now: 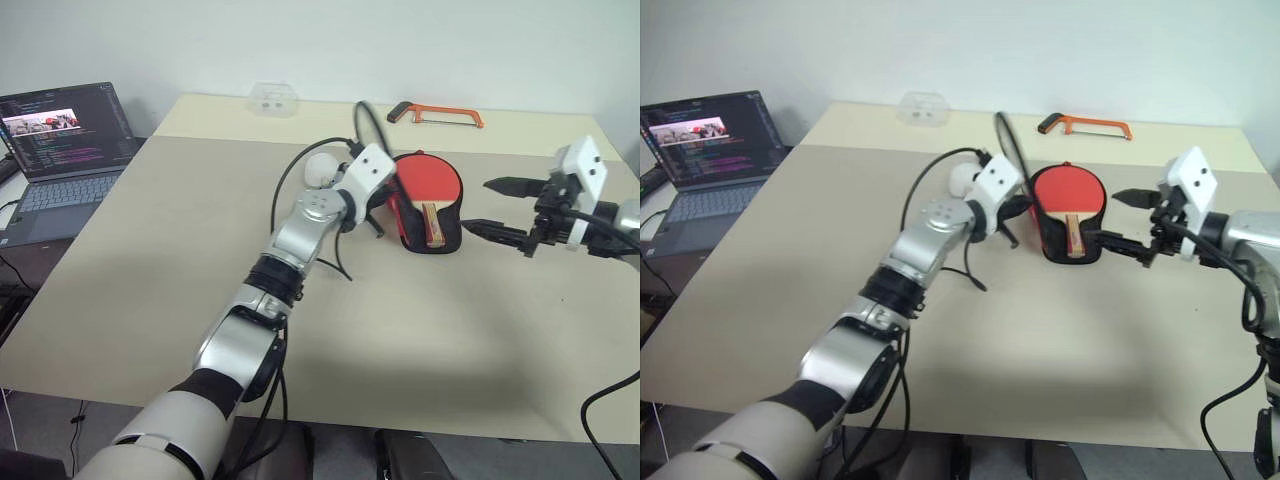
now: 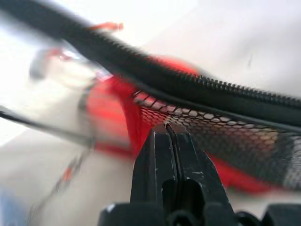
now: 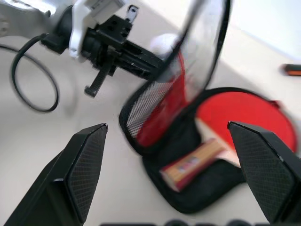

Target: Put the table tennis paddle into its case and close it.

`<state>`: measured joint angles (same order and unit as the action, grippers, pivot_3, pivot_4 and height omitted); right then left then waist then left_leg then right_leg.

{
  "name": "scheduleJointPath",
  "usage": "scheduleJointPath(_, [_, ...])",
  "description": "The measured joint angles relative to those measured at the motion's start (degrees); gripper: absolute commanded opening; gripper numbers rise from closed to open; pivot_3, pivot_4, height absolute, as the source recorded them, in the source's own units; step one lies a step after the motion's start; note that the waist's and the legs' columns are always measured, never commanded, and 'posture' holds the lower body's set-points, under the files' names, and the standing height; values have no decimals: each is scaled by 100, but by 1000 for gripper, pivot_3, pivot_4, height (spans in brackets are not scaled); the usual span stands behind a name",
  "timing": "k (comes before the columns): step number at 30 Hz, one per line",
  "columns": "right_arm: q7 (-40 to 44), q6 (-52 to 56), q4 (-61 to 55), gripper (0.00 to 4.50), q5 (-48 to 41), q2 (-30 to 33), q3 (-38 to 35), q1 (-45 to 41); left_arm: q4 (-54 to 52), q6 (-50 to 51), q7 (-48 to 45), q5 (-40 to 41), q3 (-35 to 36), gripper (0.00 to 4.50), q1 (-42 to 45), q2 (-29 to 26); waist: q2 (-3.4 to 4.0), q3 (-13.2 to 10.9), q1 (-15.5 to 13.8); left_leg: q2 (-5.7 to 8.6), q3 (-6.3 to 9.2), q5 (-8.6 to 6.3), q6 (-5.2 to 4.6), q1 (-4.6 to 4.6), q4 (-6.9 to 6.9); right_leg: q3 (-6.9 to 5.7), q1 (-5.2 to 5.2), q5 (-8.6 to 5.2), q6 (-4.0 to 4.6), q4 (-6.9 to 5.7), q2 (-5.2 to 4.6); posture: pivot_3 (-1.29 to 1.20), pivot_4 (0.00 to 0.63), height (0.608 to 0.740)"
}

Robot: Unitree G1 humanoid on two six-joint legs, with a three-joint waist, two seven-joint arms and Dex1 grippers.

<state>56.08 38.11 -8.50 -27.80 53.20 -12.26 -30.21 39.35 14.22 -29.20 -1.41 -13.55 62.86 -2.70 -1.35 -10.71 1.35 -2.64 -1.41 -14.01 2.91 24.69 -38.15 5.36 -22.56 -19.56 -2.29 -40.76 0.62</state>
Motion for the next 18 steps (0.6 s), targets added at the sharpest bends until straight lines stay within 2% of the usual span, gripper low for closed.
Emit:
scheduleJointPath(8, [-200,54,-45,4500,-51,161,-436,284,1118,7,691,-339,-184,28,-141,981,1,0,37,2,-6,1,-1,-9,1,8,4,0,0,-8,3,0,150,740])
scheduleJointPath(15, [-468,303,-287,4500,-194,72,-466,441,1159,59,811,-223,191,28,-169,938,1,0,38,1,-6,2,1,-31,6,10,25,0,0,-7,5,0,150,740])
scheduleJointPath(17, [-586,520,-323,4500,-307,-38,-461,437,624,232,583,-73,300,28,-248,767,1,0,41,-1,-6,11,16,-32,6,10,25,0,0,-8,5,0,150,740])
scheduleJointPath(18, [-717,706,-327,4500,-421,-163,-471,394,43,459,311,106,369,185,-369,556,1,1,59,-5,-9,14,22,-36,11,13,24,0,0,-10,7,0,150,740])
